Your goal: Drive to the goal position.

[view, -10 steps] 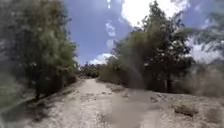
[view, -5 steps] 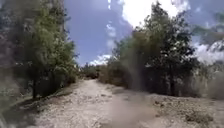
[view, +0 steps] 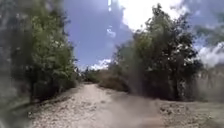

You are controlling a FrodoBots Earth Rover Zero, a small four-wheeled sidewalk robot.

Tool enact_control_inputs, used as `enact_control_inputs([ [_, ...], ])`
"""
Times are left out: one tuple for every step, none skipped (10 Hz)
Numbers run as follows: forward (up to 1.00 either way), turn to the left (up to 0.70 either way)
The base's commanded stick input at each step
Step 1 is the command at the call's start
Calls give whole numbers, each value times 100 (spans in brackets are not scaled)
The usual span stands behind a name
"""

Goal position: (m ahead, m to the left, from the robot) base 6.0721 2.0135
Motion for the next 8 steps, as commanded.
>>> enact_control_inputs([
  [45, 10],
  [45, 0],
  [45, 0],
  [45, 0],
  [45, 0],
  [45, 0],
  [45, 0],
  [45, 0],
])
